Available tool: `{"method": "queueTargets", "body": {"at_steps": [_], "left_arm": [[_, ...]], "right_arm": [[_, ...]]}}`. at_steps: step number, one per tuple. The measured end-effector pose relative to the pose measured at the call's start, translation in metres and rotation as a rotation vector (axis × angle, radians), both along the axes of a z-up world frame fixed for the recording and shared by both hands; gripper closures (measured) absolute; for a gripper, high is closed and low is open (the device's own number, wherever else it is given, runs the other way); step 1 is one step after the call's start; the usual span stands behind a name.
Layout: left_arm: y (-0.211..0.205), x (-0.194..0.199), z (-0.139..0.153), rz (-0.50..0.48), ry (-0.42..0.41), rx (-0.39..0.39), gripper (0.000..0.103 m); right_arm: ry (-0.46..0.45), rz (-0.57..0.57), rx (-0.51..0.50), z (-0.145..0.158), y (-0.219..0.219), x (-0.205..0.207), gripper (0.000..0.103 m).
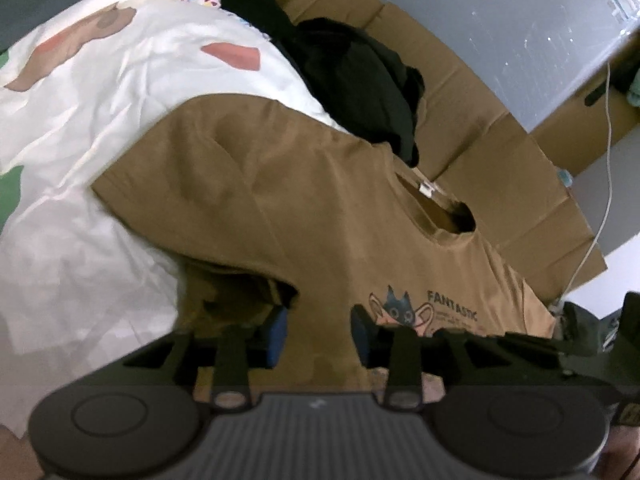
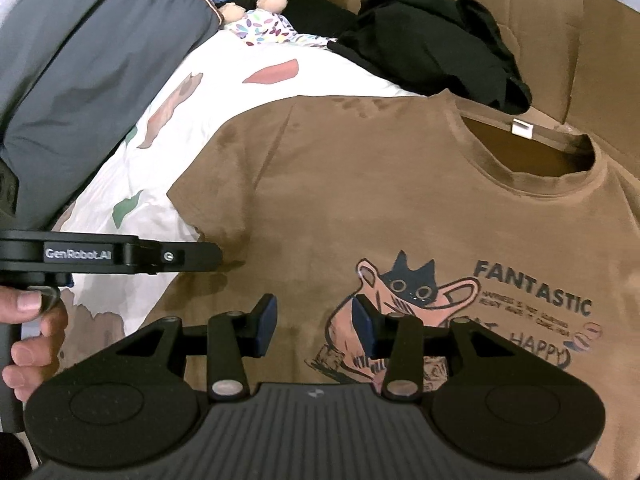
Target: Fold clothes
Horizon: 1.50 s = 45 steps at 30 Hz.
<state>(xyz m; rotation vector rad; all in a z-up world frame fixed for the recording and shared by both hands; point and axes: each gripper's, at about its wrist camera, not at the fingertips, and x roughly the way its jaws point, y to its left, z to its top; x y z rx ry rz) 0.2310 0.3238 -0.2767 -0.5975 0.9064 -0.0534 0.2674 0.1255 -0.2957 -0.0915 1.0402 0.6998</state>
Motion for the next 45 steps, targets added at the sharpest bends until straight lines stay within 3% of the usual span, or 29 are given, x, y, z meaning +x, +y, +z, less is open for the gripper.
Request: {"method": "queueTargets", "body": {"at_steps": [15,20,22,27,38,42,43,45], "left_arm": [[0.093,0.008,0.004,0.233,-0.036,0.09,0.066],[0.115,0.022,-0.006,0.25,-0.026,0.088,0.066],[0.121,0.026,-0.013,0.253,-0.009,0.094,0.073],[0.134,0.028,-0.036,0.28,0.049,0.113,0.08],[0.129,0.052,-0.058,0.178,0.059,0.135,0.08],[0.129,0.053,-0.062,0.198,0.066,0.107,0.08],[0.13,0.053,-0.063,0.198,0.068,0.102,0.082],[0.13,0.053,-0.064,0.183,0.075,0.091,0.098]], "right_arm": [[0.024,0.052,0.026,-0.002,0.014,-0.006,0.056],[0.045,0.077,0.057,-0.007,0.026,-0.008,0.056],[0.038,0.085,0.059,-0.007,0.03,-0.008,0.056],[0.044,0.1,0.077,-0.011,0.038,-0.008,0.056],[0.071,0.107,0.07,-0.028,0.035,-0.006,0.056],[0.07,0.096,0.069,-0.03,0.029,-0.003,0.056],[0.069,0.092,0.068,-0.03,0.028,-0.002,0.056],[0.067,0.086,0.068,-0.03,0.025,-0.001,0.056]]}}
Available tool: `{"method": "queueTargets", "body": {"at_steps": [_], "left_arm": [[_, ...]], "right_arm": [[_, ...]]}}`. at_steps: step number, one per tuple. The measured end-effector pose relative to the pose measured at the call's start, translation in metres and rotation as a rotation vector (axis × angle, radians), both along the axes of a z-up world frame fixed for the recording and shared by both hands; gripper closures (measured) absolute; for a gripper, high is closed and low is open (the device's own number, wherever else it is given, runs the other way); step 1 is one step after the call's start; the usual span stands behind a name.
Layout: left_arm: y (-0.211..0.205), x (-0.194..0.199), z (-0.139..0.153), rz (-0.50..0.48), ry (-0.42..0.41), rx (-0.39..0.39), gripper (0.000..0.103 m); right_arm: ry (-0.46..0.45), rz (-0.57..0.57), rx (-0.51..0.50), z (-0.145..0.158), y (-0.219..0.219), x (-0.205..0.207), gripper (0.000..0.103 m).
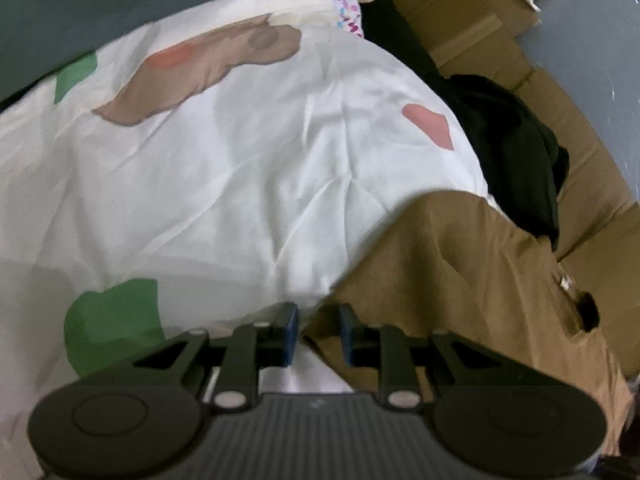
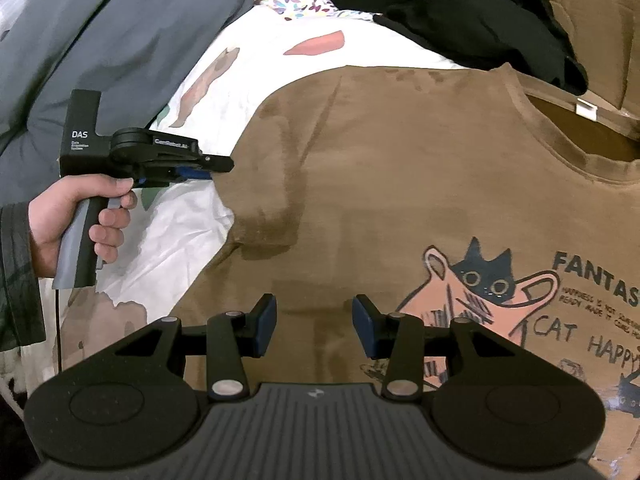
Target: Fold clothes
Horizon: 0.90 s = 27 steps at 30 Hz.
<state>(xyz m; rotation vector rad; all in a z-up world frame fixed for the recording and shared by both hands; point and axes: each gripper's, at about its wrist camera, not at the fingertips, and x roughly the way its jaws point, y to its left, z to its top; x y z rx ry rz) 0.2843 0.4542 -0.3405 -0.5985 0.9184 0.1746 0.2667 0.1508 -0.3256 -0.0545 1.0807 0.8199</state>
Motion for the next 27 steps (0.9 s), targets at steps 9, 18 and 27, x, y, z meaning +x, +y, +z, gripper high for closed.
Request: {"method": "queueTargets", "body": {"at_steps": [9,18,27], "left_arm": [[-0.004,-0.001,0.032,-0.029,-0.072,-0.081,0.101],[-0.031,0.014,0.069,-0.117,-0.146,-0.225,0.101],[-0.046,0.02,0.084,-0.151,-0.159,-0.309,0.101]], "right_arm": [[-0.048,0.006,0.035,0.019,0.003,0.001,0.056],[-0.076,-0.004,0.125,0.041,0.045,0.018,0.056],[-0.08,-0.029,0.162,0.043,0.094,0.034,0.056]]}}
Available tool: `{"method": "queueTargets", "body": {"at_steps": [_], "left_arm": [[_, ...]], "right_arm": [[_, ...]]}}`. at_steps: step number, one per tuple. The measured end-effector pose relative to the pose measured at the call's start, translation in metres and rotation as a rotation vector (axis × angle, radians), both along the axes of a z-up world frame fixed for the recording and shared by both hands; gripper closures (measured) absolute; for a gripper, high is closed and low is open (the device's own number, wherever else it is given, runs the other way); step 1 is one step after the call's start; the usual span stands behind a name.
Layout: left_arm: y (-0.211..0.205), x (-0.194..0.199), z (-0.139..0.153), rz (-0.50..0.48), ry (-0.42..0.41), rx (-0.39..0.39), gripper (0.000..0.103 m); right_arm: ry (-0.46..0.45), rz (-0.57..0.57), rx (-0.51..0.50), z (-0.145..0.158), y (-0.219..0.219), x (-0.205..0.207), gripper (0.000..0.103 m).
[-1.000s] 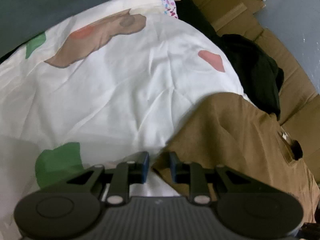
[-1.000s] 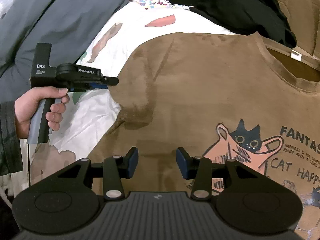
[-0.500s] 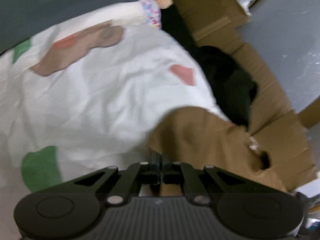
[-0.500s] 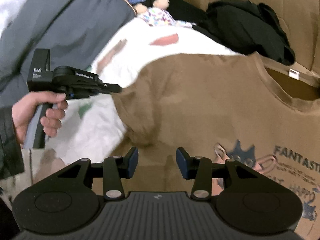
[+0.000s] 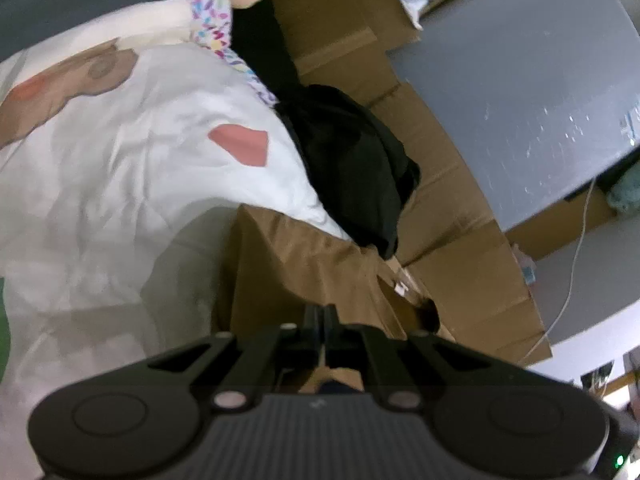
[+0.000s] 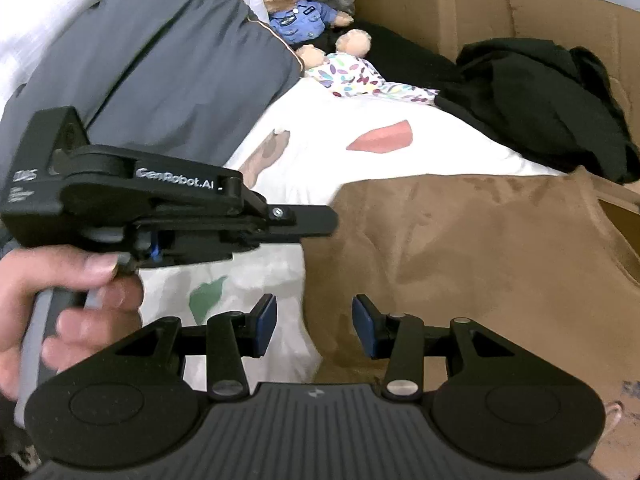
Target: Fold clothes
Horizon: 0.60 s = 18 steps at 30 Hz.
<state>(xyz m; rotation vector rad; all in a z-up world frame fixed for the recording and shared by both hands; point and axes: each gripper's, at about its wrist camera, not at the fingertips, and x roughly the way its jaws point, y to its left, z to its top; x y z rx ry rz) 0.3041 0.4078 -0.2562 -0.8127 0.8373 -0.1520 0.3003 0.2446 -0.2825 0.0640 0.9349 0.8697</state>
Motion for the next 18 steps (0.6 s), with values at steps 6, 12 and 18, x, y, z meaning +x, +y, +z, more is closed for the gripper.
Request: {"method": "queueTargets", "body": {"at_steps": [6,12,18], "left_arm": [[-0.005,0.0,-0.002,-0.019,0.009,-0.051,0.101],[-0.004,0.011,-0.001,-0.015,-0.004,-0.024,0.087],[0.008,0.038,-0.006,0.026,-0.008,0.081,0.076]], "right_arm": [[-0.024,-0.06,-0.023,-0.004,0.014,0.013,0.058],[-0.067,-0.067,-0.045,-0.006,0.017,0.023,0.098],[-0.064,-0.072,-0.023,-0.006,0.007,0.029,0.098]]}}
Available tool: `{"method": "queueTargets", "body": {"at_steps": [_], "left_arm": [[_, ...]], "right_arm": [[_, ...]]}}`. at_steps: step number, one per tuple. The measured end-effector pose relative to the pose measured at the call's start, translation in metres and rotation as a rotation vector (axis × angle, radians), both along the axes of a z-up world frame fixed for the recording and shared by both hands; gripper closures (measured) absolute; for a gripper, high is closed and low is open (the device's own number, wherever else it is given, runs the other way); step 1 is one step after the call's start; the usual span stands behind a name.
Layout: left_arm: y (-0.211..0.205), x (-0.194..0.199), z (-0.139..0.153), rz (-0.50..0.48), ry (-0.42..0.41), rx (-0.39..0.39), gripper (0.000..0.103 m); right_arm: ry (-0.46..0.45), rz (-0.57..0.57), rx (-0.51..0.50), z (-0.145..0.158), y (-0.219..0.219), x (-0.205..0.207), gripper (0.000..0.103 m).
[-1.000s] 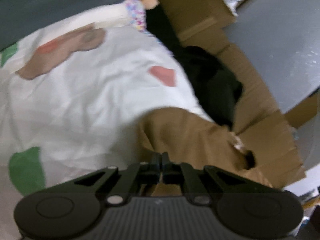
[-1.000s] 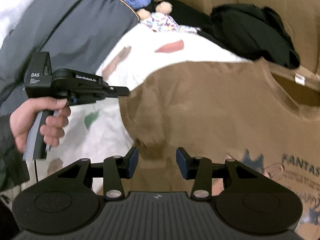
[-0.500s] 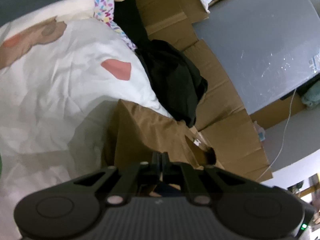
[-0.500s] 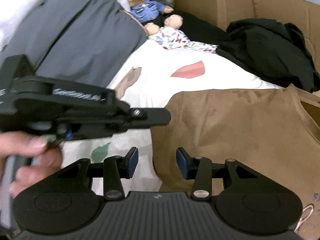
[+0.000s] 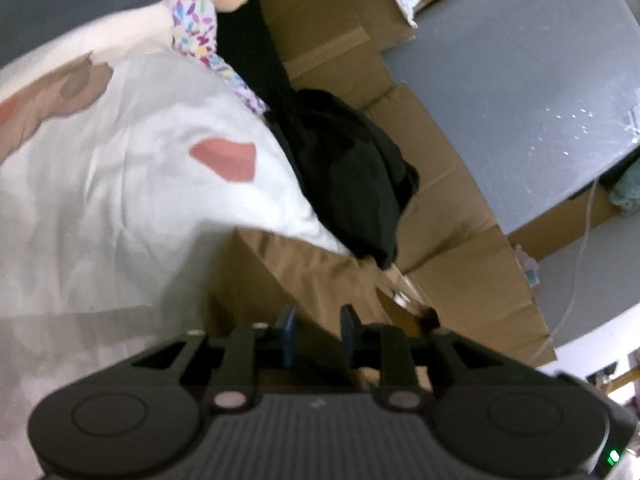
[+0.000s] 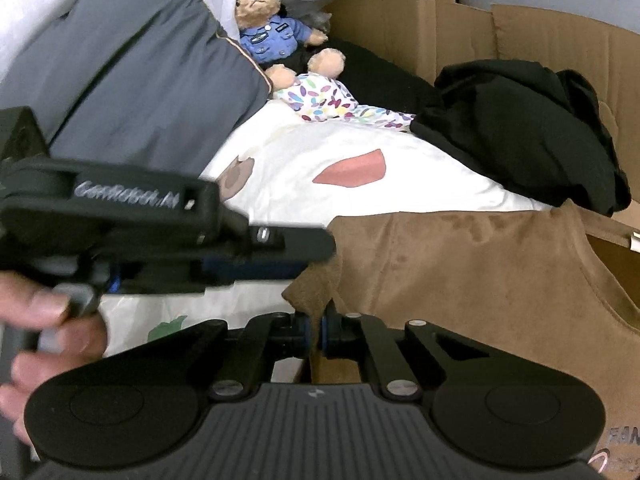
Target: Fold clothes
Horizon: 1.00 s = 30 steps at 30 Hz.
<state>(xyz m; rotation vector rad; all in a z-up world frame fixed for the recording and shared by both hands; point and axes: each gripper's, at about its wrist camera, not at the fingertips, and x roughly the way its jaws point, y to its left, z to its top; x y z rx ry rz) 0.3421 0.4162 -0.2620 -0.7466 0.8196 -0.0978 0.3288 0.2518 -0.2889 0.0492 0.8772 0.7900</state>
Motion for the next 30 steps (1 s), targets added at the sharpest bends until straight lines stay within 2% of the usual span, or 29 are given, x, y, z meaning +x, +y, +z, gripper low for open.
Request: {"method": "queueTargets", "body": {"at_steps": [3,8,10,18,20,25,27,28,30], "left_arm": [[0.005,0.013,-0.006,0.007,0.011,0.03,0.069],[0.006,0.042,-0.019,-0.007,0.033,0.072,0.064],[0.001,0.06,-0.025,-0.038,0.039,0.111,0.061],[-0.01,0.096,-0.053,-0.105,0.085,0.192,0.063],[-0.008,0.1,-0.058,-0.09,0.072,0.177,0.063],[-0.016,0.105,-0.054,-0.132,0.051,0.252,0.064],[-0.019,0.108,-0.057,-0.152,0.063,0.26,0.079],[-0.02,0.109,-0.058,-0.156,0.072,0.268,0.093],[-0.02,0.112,-0.062,-0.159,0.087,0.285,0.095]], "right_arm": [[0.009,0.015,0.005,-0.002,-0.002,0.0,0.098],[-0.002,0.055,0.012,-0.001,-0.008,0.0,0.098],[-0.015,0.067,0.01,-0.001,-0.01,0.001,0.098],[0.019,0.072,0.031,-0.005,-0.025,0.006,0.098],[0.031,0.069,0.041,-0.007,-0.032,0.008,0.098],[0.04,0.046,0.046,-0.013,-0.047,0.014,0.098],[0.041,0.03,0.043,-0.016,-0.053,0.019,0.098],[0.043,0.021,0.041,-0.018,-0.056,0.022,0.098],[0.047,0.005,0.035,-0.022,-0.062,0.026,0.098]]}}
